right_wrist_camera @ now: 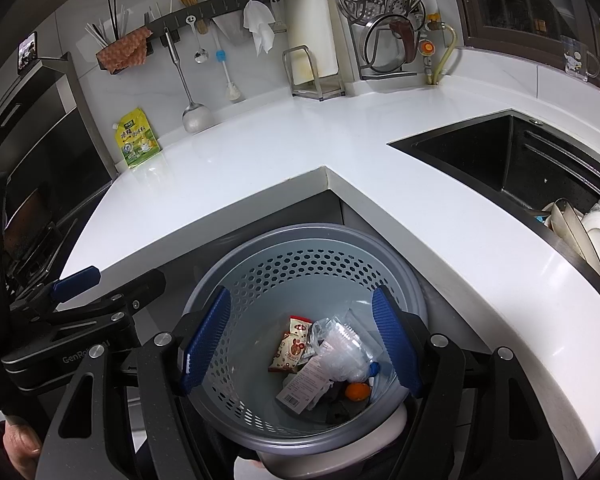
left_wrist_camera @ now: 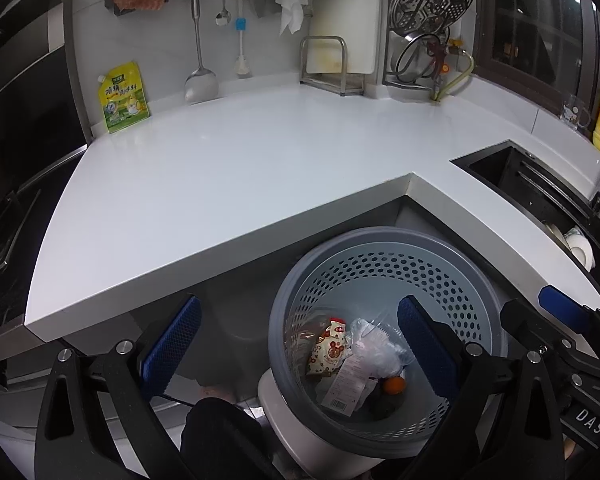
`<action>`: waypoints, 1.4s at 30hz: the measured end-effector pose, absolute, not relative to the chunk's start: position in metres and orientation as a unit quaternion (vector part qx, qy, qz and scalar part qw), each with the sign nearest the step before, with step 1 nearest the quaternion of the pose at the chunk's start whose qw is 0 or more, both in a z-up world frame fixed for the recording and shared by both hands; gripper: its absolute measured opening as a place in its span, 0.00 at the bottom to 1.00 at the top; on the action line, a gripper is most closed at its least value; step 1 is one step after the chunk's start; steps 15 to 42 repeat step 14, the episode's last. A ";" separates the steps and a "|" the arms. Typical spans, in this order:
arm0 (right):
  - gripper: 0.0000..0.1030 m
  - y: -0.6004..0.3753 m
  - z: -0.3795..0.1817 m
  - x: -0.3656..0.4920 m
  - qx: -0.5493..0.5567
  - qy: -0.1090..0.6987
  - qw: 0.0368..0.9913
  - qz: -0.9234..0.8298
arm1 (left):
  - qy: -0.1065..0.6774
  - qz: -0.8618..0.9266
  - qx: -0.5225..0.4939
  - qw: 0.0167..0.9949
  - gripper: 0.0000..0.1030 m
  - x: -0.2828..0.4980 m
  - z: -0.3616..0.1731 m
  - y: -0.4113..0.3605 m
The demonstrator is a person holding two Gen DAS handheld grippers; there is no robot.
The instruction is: Collect trash
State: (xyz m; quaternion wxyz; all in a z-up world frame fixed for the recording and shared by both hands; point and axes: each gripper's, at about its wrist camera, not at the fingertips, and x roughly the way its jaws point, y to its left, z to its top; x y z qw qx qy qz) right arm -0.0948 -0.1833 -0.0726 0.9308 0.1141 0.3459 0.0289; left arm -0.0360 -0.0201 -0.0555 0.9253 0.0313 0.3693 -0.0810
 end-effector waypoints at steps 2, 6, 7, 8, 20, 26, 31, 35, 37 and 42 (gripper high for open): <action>0.68 -0.183 -0.074 -0.094 0.114 0.346 0.931 0.029 | 0.370 -0.082 0.031 0.925 0.94 -0.036 -0.056 -0.020; 0.68 -0.183 -0.074 -0.094 0.114 0.346 0.931 0.029 | 0.371 -0.083 0.030 0.924 0.94 -0.036 -0.056 -0.020; 0.68 -0.182 -0.074 -0.094 0.115 0.346 0.931 0.029 | 0.370 -0.082 0.030 0.925 0.94 -0.036 -0.056 -0.020; 0.68 -0.183 -0.074 -0.094 0.114 0.346 0.931 0.029 | 0.369 -0.082 0.030 0.925 0.94 -0.036 -0.055 -0.020; 0.68 -0.183 -0.074 -0.094 0.114 0.346 0.931 0.029 | 0.366 -0.081 0.030 0.926 0.94 -0.037 -0.055 -0.020; 0.68 -0.183 -0.074 -0.094 0.114 0.346 0.931 0.029 | 0.366 -0.081 0.030 0.926 0.94 -0.037 -0.055 -0.020; 0.68 -0.183 -0.074 -0.094 0.114 0.346 0.931 0.029 | 0.366 -0.081 0.030 0.926 0.94 -0.037 -0.055 -0.020; 0.68 -0.183 -0.074 -0.094 0.114 0.346 0.931 0.029 | 0.366 -0.081 0.030 0.926 0.94 -0.037 -0.055 -0.020; 0.68 -0.183 -0.074 -0.094 0.114 0.346 0.931 0.029 | 0.366 -0.081 0.030 0.926 0.94 -0.037 -0.055 -0.020; 0.68 -0.183 -0.074 -0.094 0.114 0.346 0.931 0.029 | 0.366 -0.081 0.030 0.926 0.94 -0.037 -0.055 -0.020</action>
